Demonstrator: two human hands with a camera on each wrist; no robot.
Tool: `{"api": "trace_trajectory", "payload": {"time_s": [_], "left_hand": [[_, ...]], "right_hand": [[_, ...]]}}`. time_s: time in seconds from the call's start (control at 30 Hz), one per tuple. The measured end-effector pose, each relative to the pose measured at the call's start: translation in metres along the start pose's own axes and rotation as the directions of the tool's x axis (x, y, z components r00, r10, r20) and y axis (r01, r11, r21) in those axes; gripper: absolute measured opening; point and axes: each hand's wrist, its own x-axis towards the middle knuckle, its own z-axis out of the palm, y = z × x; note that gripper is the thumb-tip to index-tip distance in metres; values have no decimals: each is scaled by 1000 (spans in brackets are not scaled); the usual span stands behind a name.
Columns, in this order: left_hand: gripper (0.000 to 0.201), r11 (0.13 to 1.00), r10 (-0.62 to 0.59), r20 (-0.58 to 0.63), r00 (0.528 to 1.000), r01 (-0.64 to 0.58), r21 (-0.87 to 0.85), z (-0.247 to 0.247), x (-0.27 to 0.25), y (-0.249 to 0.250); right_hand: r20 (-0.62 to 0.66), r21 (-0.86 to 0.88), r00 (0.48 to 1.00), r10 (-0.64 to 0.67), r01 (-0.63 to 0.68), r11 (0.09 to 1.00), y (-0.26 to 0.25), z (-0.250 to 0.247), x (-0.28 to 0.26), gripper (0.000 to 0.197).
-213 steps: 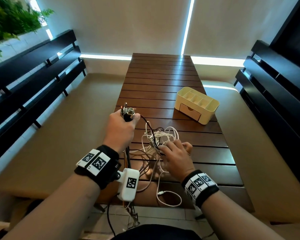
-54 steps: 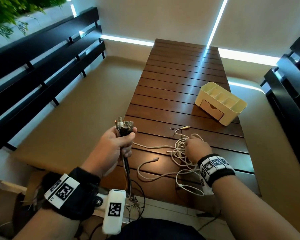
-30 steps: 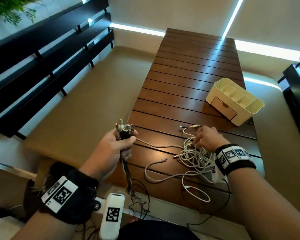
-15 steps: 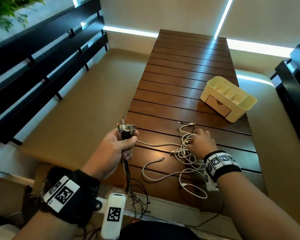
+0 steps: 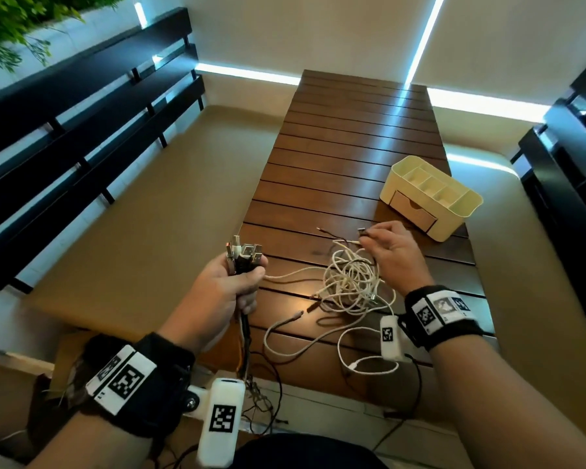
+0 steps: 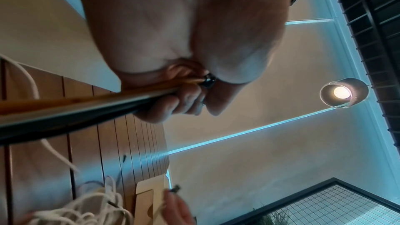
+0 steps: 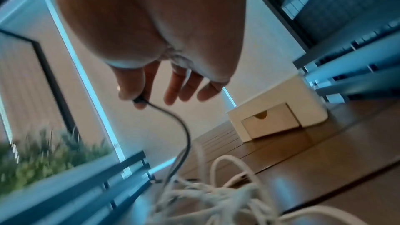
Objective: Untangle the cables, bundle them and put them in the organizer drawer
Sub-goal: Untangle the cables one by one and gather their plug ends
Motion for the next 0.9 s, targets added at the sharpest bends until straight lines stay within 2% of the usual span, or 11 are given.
{"api": "trace_trajectory", "payload": {"time_s": [0.07,0.2,0.27,0.33,0.4,0.47,0.53,0.6,0.67,0.77,0.9], "left_hand": [[12,1000,4,14,1000,-4,14,6,-1,1],[14,999,24,31,999,-25,26,11,0,2],[13,999,40,29,999,-41,27,14,1,-1],[13,998,61,18,998,-61,14,19,1,-5],[12,996,92,4,996,-92,-2,22,0,-7],[11,993,115,-2,993,-115,-6,22,-1,-10],[13,992,127,-1,992,-127,-20,21,-2,-12],[19,990,141,0,990,-141,-19,23,-3,-12],[20,987,161,-9,987,-161,2,25,-6,-12],[11,983,181,-10,983,-181,25,30,-7,-12],[12,980,174,6,985,-174,101,37,-1,-16]], "right_hand": [[-27,4,1000,-14,14,1000,-6,0,-5,9],[-203,240,975,-87,135,961,-39,-12,-14,12],[-141,253,989,-53,88,963,-46,-13,-20,10],[-51,229,998,43,-30,973,-44,-13,-25,8],[-62,262,993,104,-84,961,-43,-16,-26,14],[-192,360,980,59,14,933,-56,-27,-24,19],[-365,462,931,0,181,868,-74,-41,-21,22],[-452,490,892,-15,263,831,-89,-54,-21,22],[-388,490,922,-4,210,846,-90,-54,-24,19],[-188,451,982,33,57,891,-77,-37,-40,16],[61,444,998,8,-34,895,-76,-14,-74,16]]}}
